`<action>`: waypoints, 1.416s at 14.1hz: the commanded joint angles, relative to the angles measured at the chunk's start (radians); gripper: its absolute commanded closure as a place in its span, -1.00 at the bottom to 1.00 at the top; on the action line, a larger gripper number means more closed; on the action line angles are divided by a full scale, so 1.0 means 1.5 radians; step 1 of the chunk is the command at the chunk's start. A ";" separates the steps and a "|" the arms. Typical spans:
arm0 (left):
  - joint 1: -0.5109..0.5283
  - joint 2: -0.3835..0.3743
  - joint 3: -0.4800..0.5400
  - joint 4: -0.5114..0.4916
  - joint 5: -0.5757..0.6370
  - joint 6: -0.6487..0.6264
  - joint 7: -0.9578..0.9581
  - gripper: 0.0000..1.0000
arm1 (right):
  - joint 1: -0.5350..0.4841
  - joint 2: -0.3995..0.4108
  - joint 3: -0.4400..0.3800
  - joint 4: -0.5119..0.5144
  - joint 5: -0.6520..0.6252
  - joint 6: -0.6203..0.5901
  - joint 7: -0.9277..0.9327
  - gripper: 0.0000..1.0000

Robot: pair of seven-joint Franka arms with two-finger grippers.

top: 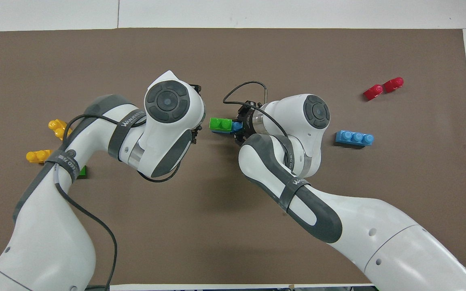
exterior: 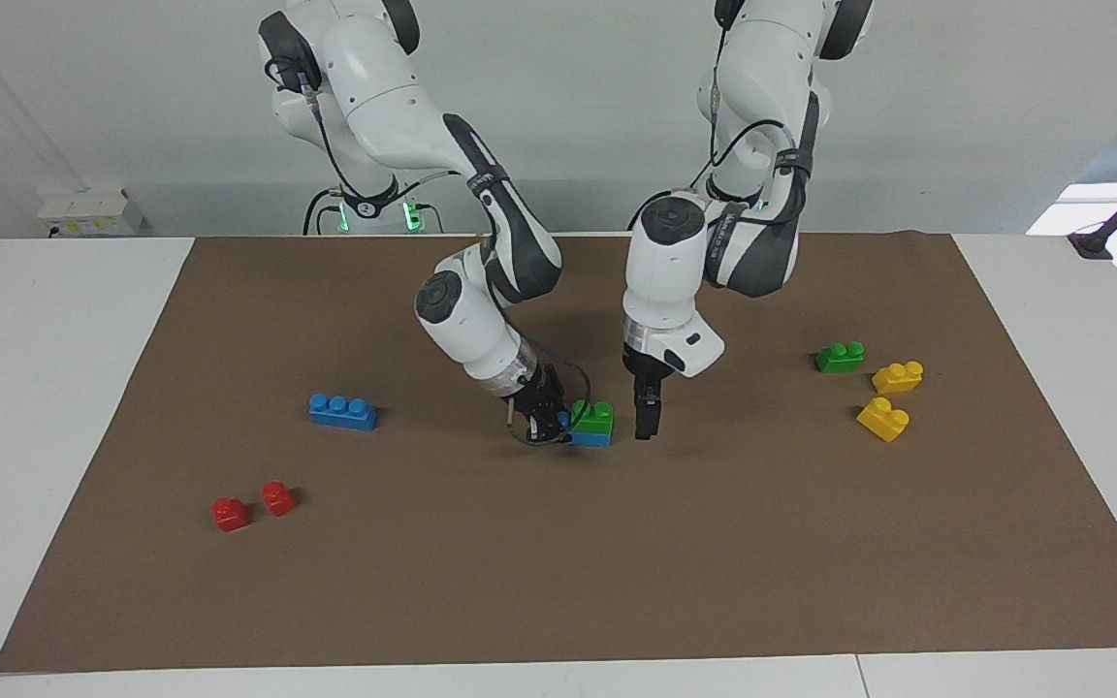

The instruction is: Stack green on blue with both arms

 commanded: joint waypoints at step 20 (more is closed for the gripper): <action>0.281 -0.186 0.001 0.011 -0.100 -0.282 1.171 -1.00 | -0.257 -0.155 -0.004 0.061 -0.042 -0.307 -0.266 -1.00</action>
